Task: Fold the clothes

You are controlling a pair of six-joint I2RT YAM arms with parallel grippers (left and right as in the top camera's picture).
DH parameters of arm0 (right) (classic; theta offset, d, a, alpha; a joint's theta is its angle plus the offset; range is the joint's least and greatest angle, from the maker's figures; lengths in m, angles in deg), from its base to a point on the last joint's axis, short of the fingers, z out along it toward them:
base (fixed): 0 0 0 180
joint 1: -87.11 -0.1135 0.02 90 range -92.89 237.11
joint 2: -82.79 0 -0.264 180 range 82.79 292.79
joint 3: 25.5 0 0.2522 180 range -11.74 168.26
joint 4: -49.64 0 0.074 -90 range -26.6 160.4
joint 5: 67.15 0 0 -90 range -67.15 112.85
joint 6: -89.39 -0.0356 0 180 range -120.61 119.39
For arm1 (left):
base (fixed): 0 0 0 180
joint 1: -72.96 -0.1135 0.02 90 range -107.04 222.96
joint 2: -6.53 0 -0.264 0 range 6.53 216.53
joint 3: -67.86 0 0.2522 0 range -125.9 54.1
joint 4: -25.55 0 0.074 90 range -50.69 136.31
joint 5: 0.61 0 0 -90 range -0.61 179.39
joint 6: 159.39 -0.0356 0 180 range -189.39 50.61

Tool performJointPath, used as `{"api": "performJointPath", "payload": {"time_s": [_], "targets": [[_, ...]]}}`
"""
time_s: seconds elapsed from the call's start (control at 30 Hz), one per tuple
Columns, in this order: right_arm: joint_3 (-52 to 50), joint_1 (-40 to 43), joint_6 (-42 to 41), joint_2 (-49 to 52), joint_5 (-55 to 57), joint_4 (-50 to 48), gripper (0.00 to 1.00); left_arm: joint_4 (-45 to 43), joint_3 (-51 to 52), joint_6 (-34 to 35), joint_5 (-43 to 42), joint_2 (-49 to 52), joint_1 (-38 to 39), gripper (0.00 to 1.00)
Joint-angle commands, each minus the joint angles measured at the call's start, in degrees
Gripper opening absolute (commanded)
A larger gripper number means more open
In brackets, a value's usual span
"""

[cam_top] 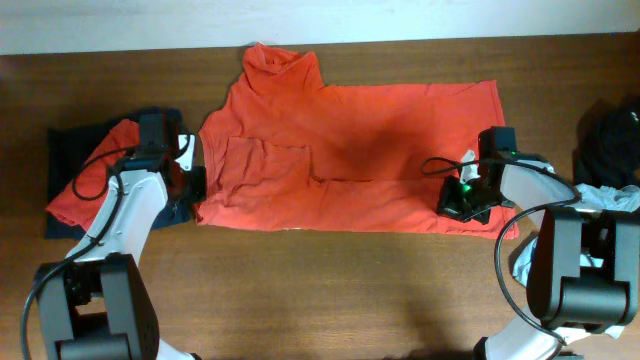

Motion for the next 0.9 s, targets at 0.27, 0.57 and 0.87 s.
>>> {"api": "performJointPath", "payload": {"time_s": [0.27, 0.57, 0.87], "targets": [[-2.21, -0.33, -0.26, 5.51, 4.44, -1.79, 0.04, 4.44, 0.37, -0.87, -6.62, -1.31, -0.17, 0.47], [-2.21, -0.33, -0.26, 5.51, 4.44, -1.68, 0.04, 8.48, 0.59, -1.55, -9.81, -1.31, -0.17, 0.22], [-2.21, -0.33, -0.26, 5.51, 4.46, -1.73, 0.04, 1.01, 4.15, -2.36, -7.67, -1.29, -0.24, 0.0]]}}
